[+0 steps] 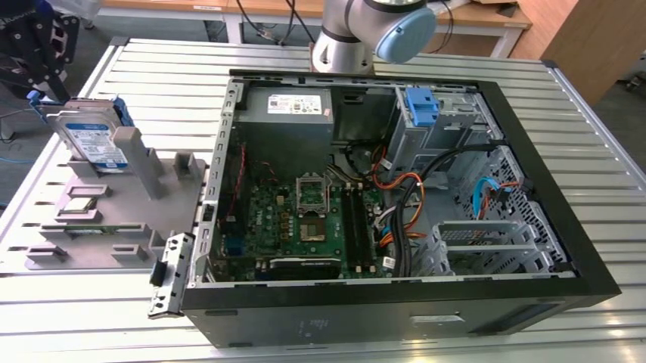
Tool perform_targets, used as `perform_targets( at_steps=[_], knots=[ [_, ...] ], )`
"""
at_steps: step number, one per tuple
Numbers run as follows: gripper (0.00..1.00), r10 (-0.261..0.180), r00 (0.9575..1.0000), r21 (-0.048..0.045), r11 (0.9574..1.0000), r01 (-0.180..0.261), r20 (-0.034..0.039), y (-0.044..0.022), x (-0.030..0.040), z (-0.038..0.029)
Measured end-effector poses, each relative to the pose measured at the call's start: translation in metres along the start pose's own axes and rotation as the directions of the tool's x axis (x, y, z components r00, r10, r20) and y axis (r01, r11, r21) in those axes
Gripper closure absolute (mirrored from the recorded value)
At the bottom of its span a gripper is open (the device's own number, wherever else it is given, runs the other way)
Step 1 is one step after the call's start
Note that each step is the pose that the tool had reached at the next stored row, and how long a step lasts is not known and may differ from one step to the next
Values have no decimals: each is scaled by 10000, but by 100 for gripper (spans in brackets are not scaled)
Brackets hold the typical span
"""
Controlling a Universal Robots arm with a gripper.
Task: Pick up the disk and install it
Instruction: 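Pick up the disk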
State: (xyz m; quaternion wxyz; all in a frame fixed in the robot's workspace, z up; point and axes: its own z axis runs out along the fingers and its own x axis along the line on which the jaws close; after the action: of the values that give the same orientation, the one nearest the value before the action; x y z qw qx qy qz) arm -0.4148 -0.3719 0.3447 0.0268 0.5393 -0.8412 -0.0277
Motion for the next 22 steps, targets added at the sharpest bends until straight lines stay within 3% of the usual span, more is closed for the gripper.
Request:
perform_targets(
  at_steps=[5,10,12,17,22],
  knots=[
    [89,-763,9971,24,9971,764,-50,0,0,0],
    [89,-1504,9886,43,9886,1505,-97,0,0,0],
    [89,-1690,9856,55,9856,1690,-56,0,0,0],
    [89,-1967,9804,81,9804,1966,130,0,1,1],
    [89,-1997,9797,77,9798,1996,177,-2,1,15]
  ],
)
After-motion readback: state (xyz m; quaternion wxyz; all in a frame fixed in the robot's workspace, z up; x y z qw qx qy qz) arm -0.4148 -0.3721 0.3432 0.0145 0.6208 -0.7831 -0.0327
